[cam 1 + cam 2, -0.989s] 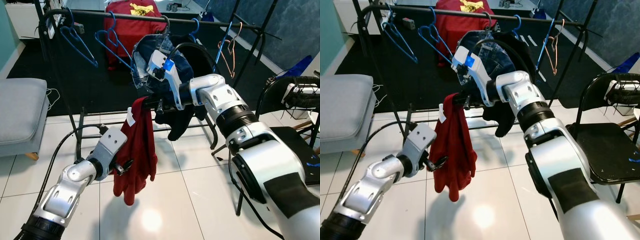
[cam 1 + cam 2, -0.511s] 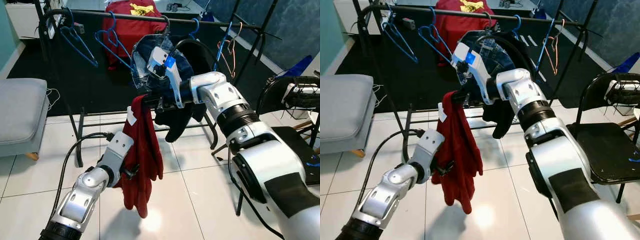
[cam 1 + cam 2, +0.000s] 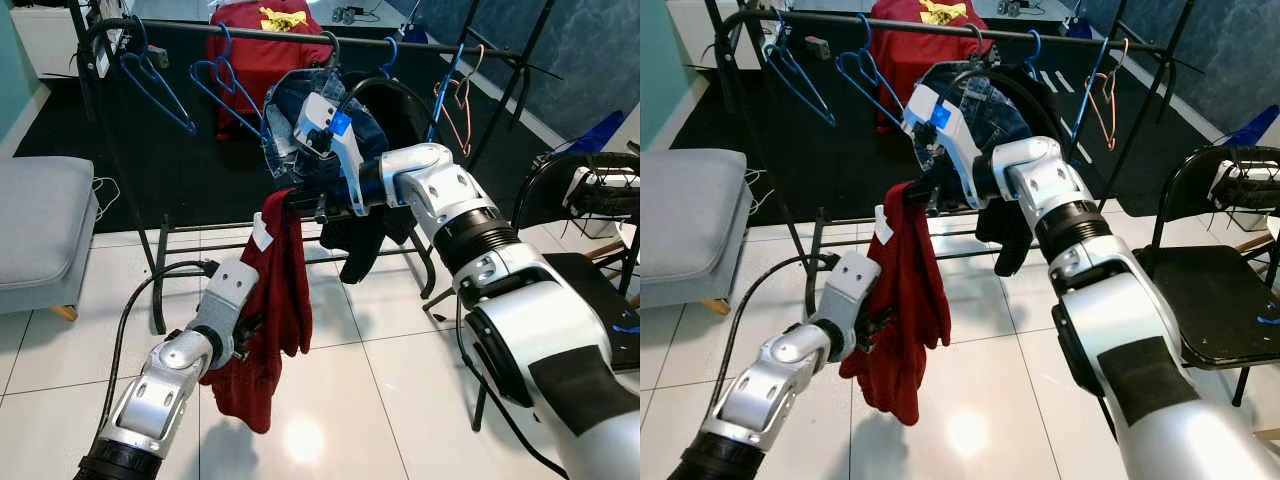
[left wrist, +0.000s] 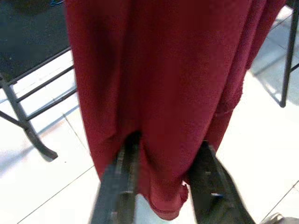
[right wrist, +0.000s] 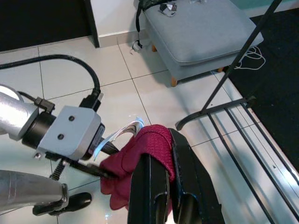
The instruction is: Hang hanger
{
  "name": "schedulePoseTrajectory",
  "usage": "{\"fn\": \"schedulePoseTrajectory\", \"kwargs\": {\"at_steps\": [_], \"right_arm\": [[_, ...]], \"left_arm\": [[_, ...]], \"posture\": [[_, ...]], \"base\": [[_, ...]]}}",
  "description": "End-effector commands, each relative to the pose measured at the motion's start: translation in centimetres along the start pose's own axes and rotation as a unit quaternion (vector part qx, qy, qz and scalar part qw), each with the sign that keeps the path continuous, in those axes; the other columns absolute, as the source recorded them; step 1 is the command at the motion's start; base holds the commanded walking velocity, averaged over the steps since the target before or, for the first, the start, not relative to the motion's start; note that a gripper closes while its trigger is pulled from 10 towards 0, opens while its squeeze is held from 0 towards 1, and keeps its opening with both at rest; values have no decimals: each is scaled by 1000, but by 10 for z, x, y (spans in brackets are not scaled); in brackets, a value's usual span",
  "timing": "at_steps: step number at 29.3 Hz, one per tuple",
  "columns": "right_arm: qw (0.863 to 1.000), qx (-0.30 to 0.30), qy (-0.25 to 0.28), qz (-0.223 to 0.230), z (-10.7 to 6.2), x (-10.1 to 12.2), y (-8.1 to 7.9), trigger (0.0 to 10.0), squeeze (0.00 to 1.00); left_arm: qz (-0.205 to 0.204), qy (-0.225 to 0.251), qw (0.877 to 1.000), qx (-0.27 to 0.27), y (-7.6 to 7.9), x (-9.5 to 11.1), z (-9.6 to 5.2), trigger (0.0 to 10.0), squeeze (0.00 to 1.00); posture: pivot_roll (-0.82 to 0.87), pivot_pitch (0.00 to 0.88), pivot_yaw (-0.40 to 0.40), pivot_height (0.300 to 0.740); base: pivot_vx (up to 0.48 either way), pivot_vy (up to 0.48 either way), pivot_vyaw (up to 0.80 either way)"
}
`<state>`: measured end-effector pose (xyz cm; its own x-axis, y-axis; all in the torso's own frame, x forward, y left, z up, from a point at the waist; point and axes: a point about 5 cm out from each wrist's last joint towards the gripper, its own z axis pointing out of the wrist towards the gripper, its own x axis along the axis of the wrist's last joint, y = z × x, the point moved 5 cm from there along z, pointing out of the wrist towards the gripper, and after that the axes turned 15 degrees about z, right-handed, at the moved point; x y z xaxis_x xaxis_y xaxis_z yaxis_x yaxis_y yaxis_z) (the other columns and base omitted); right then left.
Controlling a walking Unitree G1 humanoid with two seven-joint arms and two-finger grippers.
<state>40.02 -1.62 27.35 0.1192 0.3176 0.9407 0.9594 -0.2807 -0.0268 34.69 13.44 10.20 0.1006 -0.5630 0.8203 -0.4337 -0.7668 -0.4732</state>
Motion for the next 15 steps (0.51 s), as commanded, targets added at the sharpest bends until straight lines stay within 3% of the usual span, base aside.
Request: {"fn": "schedulePoseTrajectory", "kwargs": {"at_steps": [1, 7, 15], "right_arm": [[1000, -9, 4, -2, -6, 0, 3, 0, 0], [1000, -17, 2, 1, -8, -4, 7, 0, 0], [999, -30, 3, 11, -15, -10, 12, 0, 0]], "left_arm": [[13, 4, 1000, -12, -3, -3, -4, 0, 0], [38, 16, 998, -41, -9, -3, -12, 0, 0], [83, 8, 996, -41, -59, -11, -29, 0, 0]], "posture": [[-71, 104, -107, 740], [-70, 108, -106, 740], [-66, 116, -102, 740]], "base": [[0, 0, 0], [0, 0, 0], [0, 0, 0]]}}
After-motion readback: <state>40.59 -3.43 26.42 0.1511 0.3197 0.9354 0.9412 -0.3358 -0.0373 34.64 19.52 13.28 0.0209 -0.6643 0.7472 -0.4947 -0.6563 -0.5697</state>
